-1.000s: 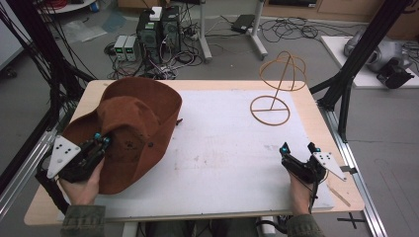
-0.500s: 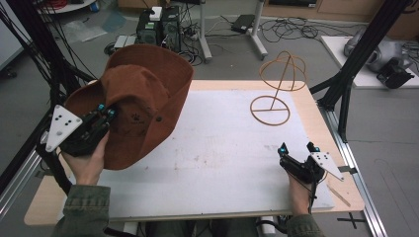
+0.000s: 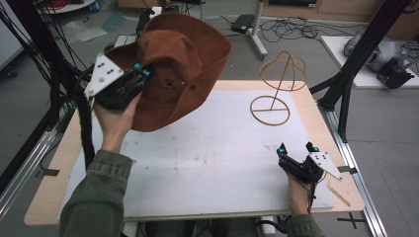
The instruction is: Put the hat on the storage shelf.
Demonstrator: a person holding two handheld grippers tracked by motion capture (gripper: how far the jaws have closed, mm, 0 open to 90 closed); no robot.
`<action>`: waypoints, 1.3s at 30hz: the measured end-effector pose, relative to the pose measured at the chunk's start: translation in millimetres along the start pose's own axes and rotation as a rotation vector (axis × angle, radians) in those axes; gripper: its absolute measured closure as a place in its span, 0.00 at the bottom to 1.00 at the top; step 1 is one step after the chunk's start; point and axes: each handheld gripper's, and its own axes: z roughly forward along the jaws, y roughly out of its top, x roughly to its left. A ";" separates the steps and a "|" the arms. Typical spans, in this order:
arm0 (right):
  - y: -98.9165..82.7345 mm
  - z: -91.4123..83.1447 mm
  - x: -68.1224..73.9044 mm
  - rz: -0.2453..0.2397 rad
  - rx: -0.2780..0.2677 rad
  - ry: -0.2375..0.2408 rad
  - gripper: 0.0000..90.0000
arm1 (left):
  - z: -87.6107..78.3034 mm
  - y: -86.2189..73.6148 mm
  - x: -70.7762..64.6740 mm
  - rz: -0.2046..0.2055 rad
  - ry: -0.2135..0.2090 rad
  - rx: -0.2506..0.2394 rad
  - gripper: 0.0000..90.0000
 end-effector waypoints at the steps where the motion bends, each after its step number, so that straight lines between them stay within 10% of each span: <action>1: -0.5 0.5 -0.3 -0.011 -0.004 0.003 0.03 | 15.7 8.2 -4.6 0.002 -0.024 -0.012 0.99; 14: -0.7 0.7 -3.0 0.019 -0.001 0.019 0.03 | 114.7 36.5 -41.8 0.023 -0.155 -0.029 0.99; 39: -2.0 2.3 -5.4 0.033 -0.003 0.044 0.03 | 248.3 9.3 -128.1 -0.040 -0.300 -0.073 0.99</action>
